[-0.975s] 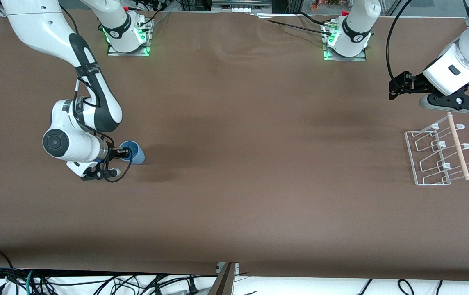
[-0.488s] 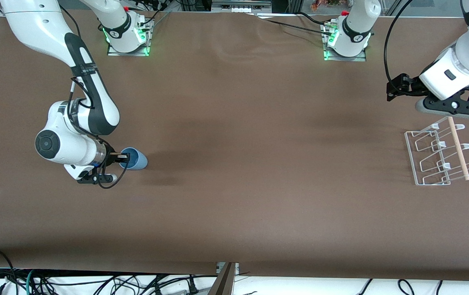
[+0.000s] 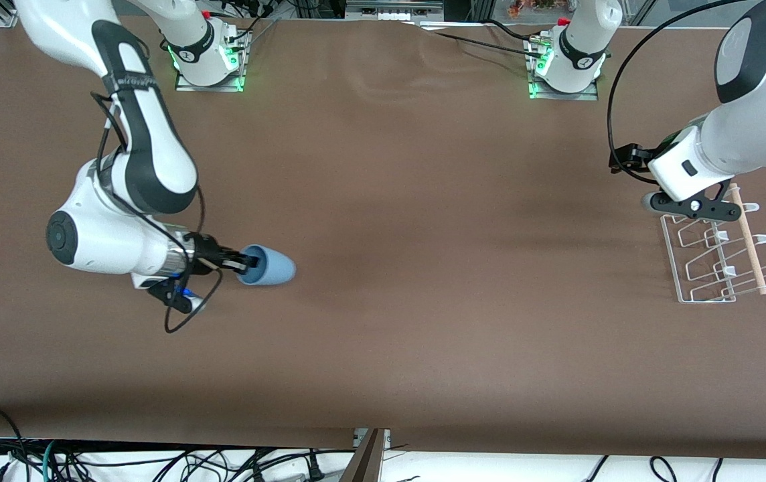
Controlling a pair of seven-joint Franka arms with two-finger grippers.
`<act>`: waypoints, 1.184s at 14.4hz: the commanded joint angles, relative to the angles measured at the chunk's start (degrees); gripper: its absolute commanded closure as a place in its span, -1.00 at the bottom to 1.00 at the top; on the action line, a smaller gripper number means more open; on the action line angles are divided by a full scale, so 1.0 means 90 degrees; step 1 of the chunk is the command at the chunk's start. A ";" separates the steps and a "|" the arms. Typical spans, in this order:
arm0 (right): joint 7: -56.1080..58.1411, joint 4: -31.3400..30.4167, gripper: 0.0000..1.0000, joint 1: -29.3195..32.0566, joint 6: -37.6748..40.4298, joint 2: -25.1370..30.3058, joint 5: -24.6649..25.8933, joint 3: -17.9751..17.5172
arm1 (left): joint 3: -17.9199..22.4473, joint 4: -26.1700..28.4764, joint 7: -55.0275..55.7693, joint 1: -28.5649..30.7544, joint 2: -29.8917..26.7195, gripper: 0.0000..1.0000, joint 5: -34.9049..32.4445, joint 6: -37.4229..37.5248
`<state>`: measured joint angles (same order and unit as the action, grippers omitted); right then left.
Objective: Transfer cup to left arm and place on rack
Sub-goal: 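Grasp the blue cup with the right gripper and lift it, then hold the cup out with the right gripper while the left gripper approaches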
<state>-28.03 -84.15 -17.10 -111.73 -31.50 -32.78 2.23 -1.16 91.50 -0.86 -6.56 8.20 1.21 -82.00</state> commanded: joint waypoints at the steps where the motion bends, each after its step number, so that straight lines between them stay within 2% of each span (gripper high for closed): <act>1: -0.1606 0.0949 1.00 -0.0607 0.0197 -0.0211 -0.0507 0.0036 | 0.0022 -0.0284 -0.0158 0.0016 0.0163 -1.00 0.0633 0.0156; 4: -0.3082 0.1642 1.00 -0.1262 0.0081 -0.0211 -0.0791 -0.0217 | 0.0022 -0.0274 -0.0595 -0.0022 0.0202 -1.00 0.1173 0.0156; 7: -0.4490 0.2142 1.00 -0.1634 -0.0455 -0.0211 -0.0870 -0.0608 | 0.0012 -0.0265 -0.2369 0.0035 0.0241 -1.00 0.1981 0.0127; 9: -0.4736 0.2182 1.00 -0.1654 -0.0719 -0.0211 -0.0976 -0.1036 | 0.0012 -0.0265 -0.3144 -0.0012 0.0261 -1.00 0.2325 0.0127; 12: -0.4874 0.2182 1.00 -0.1654 -0.0945 -0.0201 -0.1416 -0.1321 | -0.0183 -0.0265 -0.4440 0.0035 0.0212 -1.00 0.2568 -0.0009; 15: -0.4854 0.2182 1.00 -0.1654 -0.0965 -0.0201 -0.1582 -0.1351 | -0.0183 -0.0226 -0.6014 0.0192 0.0231 -1.00 0.3311 -0.0068; 17: -0.4874 0.2182 1.00 -0.1654 -0.0955 -0.0201 -0.1699 -0.1351 | -0.0280 -0.0245 -0.6591 0.0114 0.0212 -1.00 0.3361 -0.0321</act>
<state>-70.96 -66.53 -32.67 -120.22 -32.13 -46.48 -8.77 -2.49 90.85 -53.89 -5.76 9.44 29.83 -83.52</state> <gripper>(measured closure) 0.956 0.000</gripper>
